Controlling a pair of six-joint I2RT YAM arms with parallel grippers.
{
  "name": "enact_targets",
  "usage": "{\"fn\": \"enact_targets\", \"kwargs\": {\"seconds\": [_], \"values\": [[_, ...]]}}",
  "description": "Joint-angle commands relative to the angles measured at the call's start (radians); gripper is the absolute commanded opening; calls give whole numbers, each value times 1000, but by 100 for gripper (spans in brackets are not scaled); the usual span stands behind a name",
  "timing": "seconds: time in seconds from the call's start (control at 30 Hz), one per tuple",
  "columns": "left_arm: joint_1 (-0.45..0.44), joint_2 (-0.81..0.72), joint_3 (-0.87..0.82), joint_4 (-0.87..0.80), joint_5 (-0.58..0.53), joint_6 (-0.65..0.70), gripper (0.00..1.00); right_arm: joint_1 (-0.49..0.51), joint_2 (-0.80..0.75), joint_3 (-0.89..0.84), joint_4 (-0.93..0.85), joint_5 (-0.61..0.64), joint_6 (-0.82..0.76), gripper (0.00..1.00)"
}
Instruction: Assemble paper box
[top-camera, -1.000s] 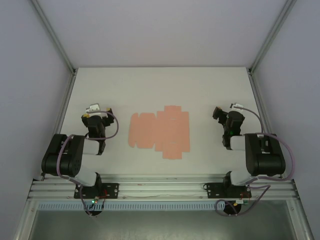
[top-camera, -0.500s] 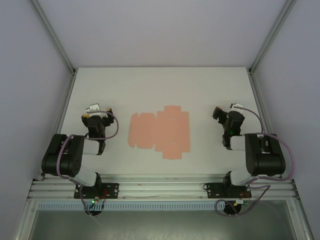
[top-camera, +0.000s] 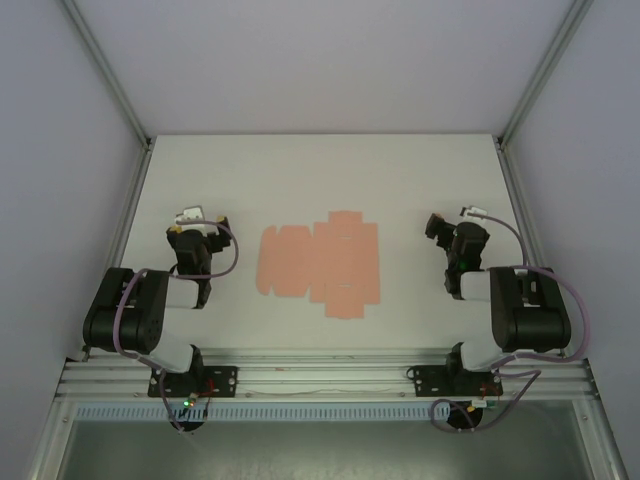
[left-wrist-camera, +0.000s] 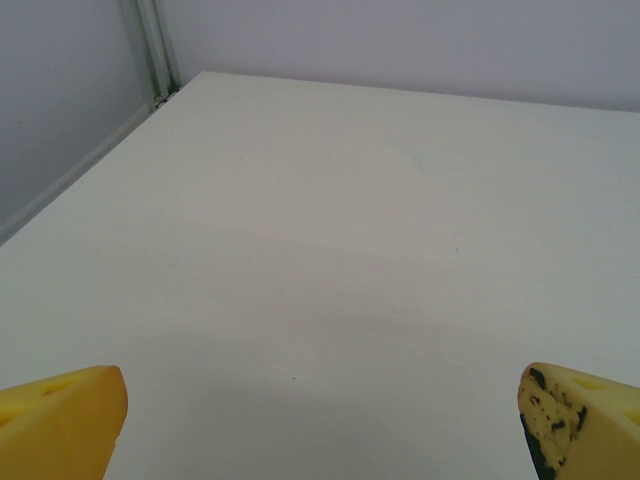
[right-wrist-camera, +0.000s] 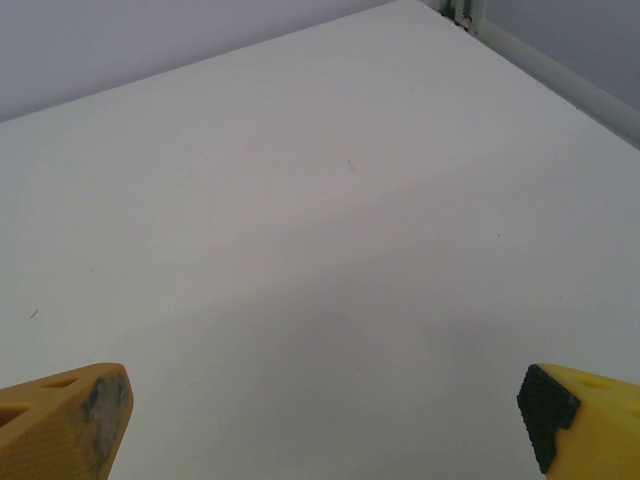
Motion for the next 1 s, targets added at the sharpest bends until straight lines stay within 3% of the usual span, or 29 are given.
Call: {"fn": "enact_targets", "kwargs": {"seconds": [0.0, 0.13, 0.23, 0.37, 0.53, 0.67, 0.8, 0.97], "values": [[6, -18, 17, -15, -33, -6, 100, 0, -12, 11, -1, 4, 10, 100], [5, -70, 50, -114, -19, 2, 100, -1, -34, 22, -20, -2, 5, 100], [5, -184, 104, -310, -49, -22, 100, 1, -130, 82, -205, 4, 5, 100], [-3, -328, 200, -614, 6, -151, 100, 17, -222, 193, -443, 19, 38, 100], [-77, -421, 286, -805, 128, -312, 100, 111, -262, 301, -645, 114, 99, 100], [-198, -398, 376, -924, 185, -357, 99, 170, -247, 400, -877, 60, 243, 93], [-274, -265, 464, -1026, 237, -371, 100, 204, -173, 470, -1062, -79, 379, 90], [-317, -140, 487, -972, 386, -410, 100, 325, -106, 497, -1104, -146, 407, 84]]}}
